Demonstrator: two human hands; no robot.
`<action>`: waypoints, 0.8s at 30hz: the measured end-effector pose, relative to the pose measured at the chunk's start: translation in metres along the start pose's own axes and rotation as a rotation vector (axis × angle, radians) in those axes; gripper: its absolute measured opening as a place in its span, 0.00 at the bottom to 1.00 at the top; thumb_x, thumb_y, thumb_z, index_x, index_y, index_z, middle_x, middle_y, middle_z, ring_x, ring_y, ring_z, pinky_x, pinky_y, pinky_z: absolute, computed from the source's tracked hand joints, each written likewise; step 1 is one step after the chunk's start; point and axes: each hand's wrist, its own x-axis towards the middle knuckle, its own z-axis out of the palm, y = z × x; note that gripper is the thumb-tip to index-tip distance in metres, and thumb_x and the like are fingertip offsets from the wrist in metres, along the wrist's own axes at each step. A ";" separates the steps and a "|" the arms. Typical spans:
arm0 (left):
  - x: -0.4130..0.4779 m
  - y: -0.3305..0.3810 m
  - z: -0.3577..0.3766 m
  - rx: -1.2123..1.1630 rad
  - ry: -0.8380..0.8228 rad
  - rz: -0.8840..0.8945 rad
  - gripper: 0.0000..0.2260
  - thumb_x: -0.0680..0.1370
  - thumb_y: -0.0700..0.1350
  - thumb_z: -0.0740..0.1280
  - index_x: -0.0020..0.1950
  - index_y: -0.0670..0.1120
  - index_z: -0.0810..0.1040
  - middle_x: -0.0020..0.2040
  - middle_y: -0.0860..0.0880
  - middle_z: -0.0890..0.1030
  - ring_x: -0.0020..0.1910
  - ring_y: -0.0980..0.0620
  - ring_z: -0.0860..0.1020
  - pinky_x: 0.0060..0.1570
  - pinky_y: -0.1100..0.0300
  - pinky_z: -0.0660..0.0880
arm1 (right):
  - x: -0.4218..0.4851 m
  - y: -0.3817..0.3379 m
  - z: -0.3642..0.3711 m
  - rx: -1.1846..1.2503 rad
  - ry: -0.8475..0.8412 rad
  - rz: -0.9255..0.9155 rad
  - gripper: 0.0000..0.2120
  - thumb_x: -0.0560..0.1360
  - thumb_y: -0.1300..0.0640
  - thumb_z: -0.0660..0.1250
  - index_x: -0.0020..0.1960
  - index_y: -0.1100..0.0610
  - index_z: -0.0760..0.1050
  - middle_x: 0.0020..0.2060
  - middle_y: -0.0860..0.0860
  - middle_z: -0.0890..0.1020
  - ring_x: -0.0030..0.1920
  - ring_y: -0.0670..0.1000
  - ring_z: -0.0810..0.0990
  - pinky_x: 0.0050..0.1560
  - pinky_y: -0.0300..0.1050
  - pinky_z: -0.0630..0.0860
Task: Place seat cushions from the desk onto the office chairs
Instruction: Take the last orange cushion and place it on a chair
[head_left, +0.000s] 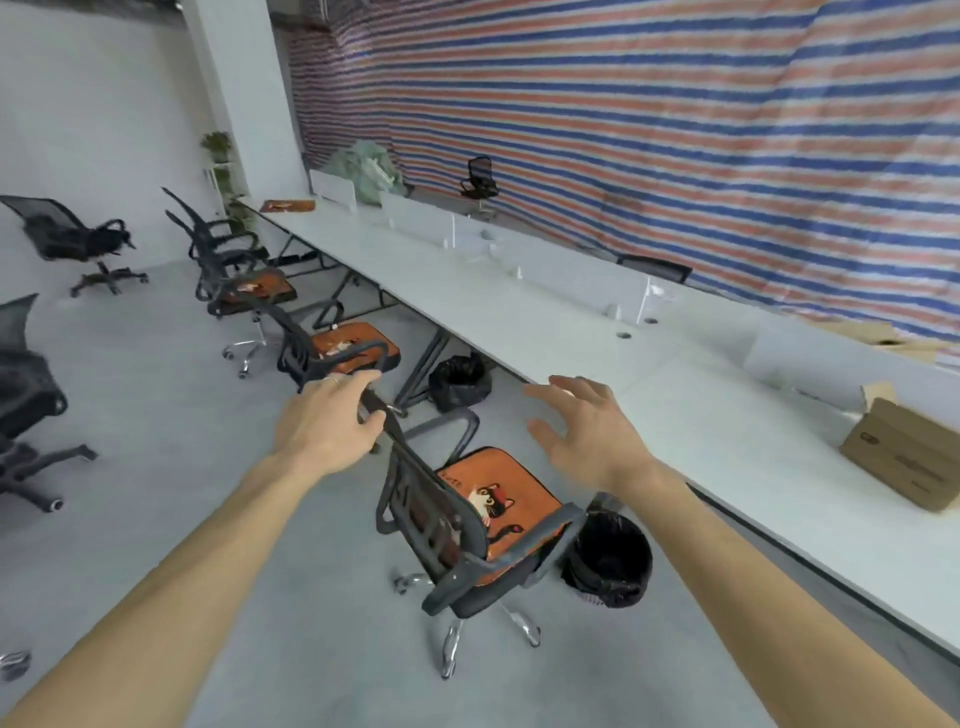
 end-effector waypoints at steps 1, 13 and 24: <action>0.015 -0.021 -0.005 -0.010 0.010 -0.015 0.24 0.80 0.57 0.61 0.76 0.59 0.63 0.71 0.50 0.72 0.67 0.46 0.72 0.58 0.50 0.74 | 0.024 -0.017 0.008 -0.009 -0.001 -0.009 0.22 0.81 0.45 0.59 0.75 0.41 0.65 0.76 0.48 0.66 0.77 0.57 0.56 0.75 0.53 0.59; 0.196 -0.229 -0.045 0.041 0.134 -0.047 0.26 0.79 0.58 0.61 0.77 0.57 0.63 0.76 0.48 0.67 0.74 0.45 0.63 0.72 0.47 0.63 | 0.276 -0.169 0.104 0.007 0.030 -0.028 0.24 0.81 0.41 0.56 0.77 0.39 0.62 0.78 0.47 0.63 0.79 0.56 0.51 0.77 0.56 0.56; 0.403 -0.381 -0.012 0.077 0.072 -0.116 0.26 0.79 0.57 0.62 0.77 0.59 0.62 0.75 0.50 0.67 0.72 0.46 0.67 0.68 0.49 0.66 | 0.534 -0.216 0.234 0.096 0.010 -0.120 0.23 0.80 0.41 0.59 0.75 0.41 0.66 0.74 0.47 0.69 0.76 0.56 0.58 0.74 0.57 0.61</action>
